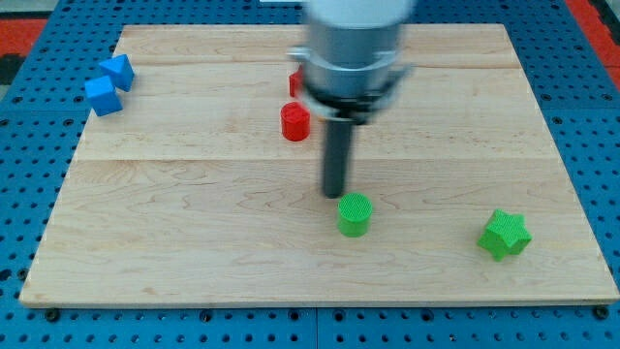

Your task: Slide the green circle into the green star

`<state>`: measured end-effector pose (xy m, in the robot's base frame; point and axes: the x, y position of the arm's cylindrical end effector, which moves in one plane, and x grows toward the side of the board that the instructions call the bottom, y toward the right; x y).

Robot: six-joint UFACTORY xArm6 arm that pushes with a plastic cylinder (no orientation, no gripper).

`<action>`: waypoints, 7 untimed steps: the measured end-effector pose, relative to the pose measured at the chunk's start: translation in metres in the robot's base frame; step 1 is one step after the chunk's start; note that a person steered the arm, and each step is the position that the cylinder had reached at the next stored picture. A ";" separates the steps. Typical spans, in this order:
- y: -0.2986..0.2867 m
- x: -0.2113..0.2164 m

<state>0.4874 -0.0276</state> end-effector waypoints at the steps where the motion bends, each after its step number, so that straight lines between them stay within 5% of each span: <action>1: -0.071 -0.003; 3: -0.006 0.037; 5: 0.169 0.025; 7: 0.174 0.022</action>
